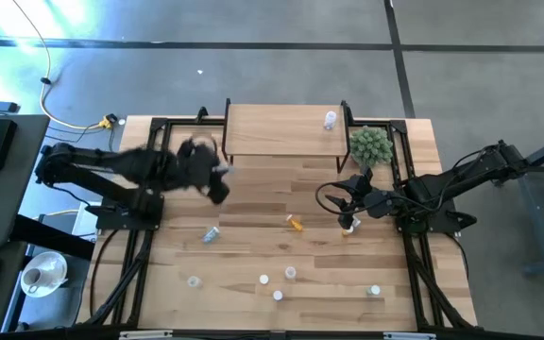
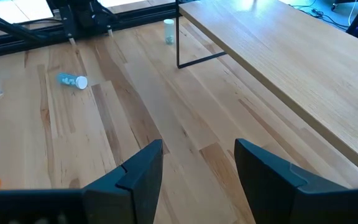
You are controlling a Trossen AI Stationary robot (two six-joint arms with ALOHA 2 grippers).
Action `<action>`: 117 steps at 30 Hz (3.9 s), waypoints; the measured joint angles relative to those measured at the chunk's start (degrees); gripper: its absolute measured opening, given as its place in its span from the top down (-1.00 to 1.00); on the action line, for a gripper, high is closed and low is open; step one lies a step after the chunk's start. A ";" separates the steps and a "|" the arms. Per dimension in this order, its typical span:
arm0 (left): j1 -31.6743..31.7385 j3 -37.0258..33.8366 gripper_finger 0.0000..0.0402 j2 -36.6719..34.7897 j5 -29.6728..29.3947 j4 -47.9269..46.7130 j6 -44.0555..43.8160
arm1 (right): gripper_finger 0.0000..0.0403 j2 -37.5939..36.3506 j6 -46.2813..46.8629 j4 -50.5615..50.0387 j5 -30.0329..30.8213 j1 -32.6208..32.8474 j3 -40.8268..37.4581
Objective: Pick and place medicine bottles onto shelf by color
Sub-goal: Put the top left blue pill bottle on the shelf, then put the top right orange pill bottle on the shelf
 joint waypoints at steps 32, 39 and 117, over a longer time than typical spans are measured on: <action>36.34 29.95 0.47 27.78 22.68 -2.28 14.41 | 0.06 0.00 -0.48 -0.02 0.02 -0.08 0.00; 37.34 30.03 0.47 32.20 22.79 -3.25 14.41 | 0.06 0.00 -0.49 -0.02 0.03 -0.08 0.00; 32.15 45.11 0.11 33.15 17.94 -28.97 16.82 | 0.06 0.00 -1.10 -0.04 -1.13 -0.14 0.00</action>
